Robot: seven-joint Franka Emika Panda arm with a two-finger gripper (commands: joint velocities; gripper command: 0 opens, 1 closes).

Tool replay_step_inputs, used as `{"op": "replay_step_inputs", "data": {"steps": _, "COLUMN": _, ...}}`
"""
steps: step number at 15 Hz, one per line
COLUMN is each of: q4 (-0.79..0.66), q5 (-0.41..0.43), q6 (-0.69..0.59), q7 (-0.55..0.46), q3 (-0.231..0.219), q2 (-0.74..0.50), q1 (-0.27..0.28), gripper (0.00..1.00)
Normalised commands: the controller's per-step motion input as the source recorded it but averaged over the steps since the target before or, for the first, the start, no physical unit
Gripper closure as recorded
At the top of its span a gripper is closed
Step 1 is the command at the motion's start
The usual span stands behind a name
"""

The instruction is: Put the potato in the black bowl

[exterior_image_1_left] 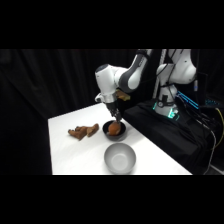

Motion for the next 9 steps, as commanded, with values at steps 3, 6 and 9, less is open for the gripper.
{"op": "replay_step_inputs", "data": {"steps": 3, "q4": 0.0, "q5": -0.036, "q6": -0.46, "q7": -0.07, "q3": -0.01, "q2": -0.46, "q1": 0.032, "gripper": 0.0}}
{"op": "replay_step_inputs", "data": {"steps": 6, "q4": 0.07, "q5": -0.024, "q6": -0.51, "q7": -0.07, "q3": -0.018, "q2": -0.51, "q1": 0.027, "gripper": 0.0}}
{"op": "replay_step_inputs", "data": {"steps": 9, "q4": 0.12, "q5": 0.013, "q6": -0.37, "q7": 0.0, "q3": -0.016, "q2": -0.47, "q1": 0.033, "gripper": 0.0}}
